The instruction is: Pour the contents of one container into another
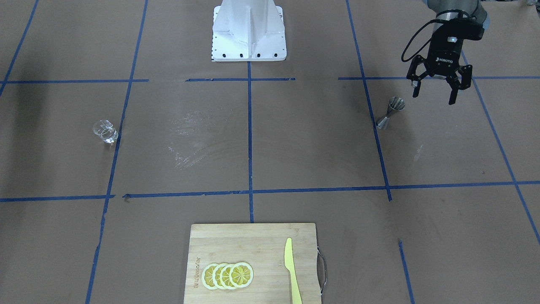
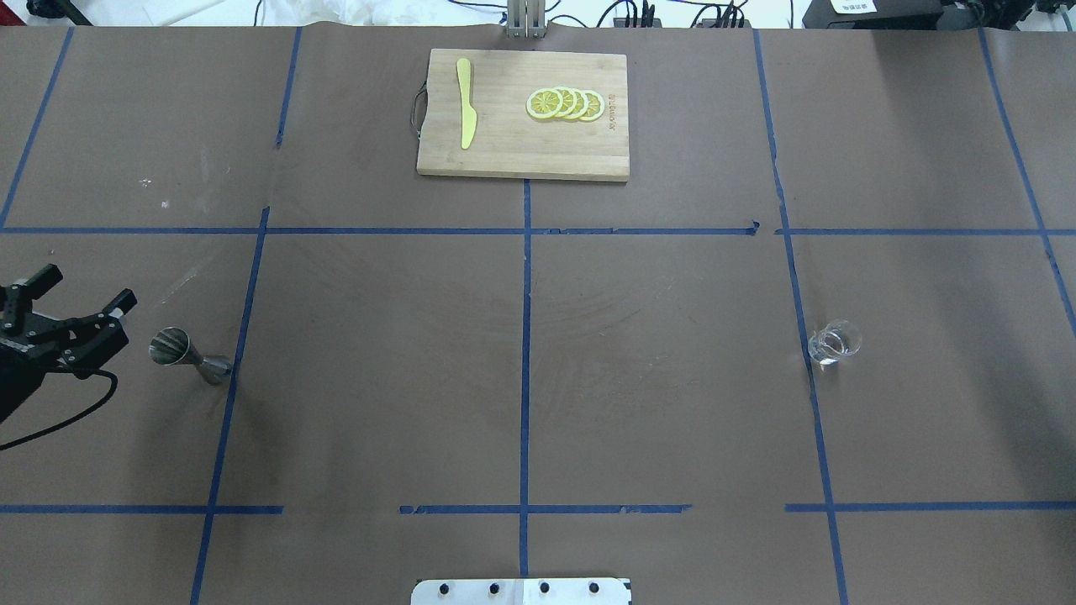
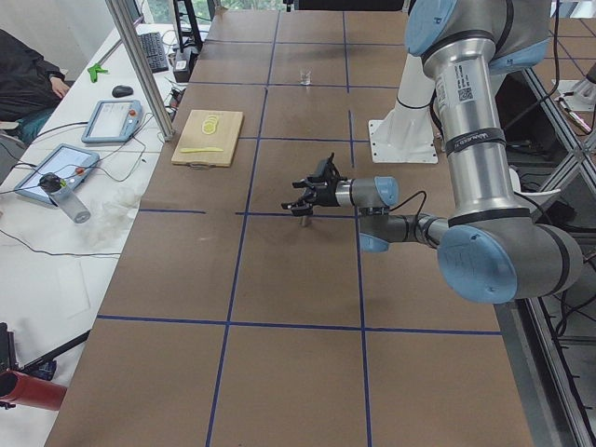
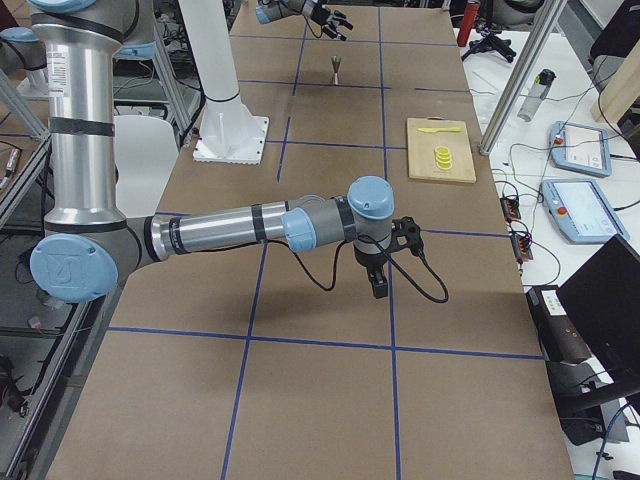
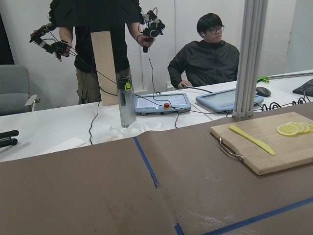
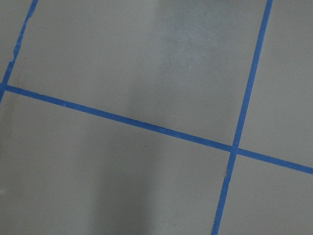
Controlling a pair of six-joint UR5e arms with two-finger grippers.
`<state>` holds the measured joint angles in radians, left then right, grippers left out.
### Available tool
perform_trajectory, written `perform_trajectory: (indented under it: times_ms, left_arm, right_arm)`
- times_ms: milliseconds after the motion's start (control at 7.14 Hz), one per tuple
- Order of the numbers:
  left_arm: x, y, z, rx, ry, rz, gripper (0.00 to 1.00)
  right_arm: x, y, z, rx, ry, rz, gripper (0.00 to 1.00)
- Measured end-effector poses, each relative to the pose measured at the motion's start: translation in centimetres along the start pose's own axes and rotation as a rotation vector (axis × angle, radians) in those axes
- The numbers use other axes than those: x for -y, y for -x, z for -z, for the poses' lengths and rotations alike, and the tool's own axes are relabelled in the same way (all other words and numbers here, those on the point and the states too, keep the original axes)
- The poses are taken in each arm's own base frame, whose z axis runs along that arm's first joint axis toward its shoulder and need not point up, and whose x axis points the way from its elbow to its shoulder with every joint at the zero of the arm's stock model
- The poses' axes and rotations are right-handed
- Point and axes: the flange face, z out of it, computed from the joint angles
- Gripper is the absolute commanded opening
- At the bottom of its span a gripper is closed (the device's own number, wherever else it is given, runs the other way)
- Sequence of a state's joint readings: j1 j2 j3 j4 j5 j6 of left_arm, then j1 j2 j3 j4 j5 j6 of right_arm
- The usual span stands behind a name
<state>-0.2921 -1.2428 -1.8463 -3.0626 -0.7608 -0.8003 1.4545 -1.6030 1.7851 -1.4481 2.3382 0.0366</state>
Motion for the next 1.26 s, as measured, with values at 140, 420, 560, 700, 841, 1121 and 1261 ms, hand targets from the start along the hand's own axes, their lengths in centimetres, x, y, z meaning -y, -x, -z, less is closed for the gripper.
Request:
perform_trajectory:
  times_ms: [140, 420, 560, 700, 841, 1121, 1261]
  left_arm:
    - [-1.8, -2.0, -0.6, -0.004, -0.012, 0.037, 1.0]
    - [-4.5, -5.2, -0.8, 0.003, -0.047, 0.136, 1.0]
    - [-4.9, -5.5, -0.7, 0.02, -0.075, 0.157, 1.0]
    - [-5.2, -5.4, -0.5, 0.039, -0.097, 0.161, 1.0]
    - [-5.8, -5.3, -0.5, 0.052, -0.107, 0.155, 1.0]
    - [-7.3, -5.6, -0.8, 0.069, -0.116, 0.14, 1.0]
    - [-7.9, -6.0, -1.1, 0.071, -0.118, 0.137, 1.0]
  right_arm:
    - [0.0, 0.0, 0.0, 0.0, 0.0, -0.001, 1.0]
    - [-0.1, -0.2, -0.1, 0.0, 0.003, -0.003, 1.0]
    - [-0.1, -0.2, -0.1, 0.001, 0.004, -0.004, 1.0]
    - [-0.1, -0.2, -0.1, 0.001, 0.004, -0.004, 1.0]
    - [-0.1, -0.2, -0.2, 0.001, 0.004, -0.005, 1.0]
    - [-0.1, -0.2, -0.2, 0.001, 0.005, -0.006, 1.0]
    - [-0.1, -0.2, -0.2, 0.0, 0.005, -0.006, 1.0]
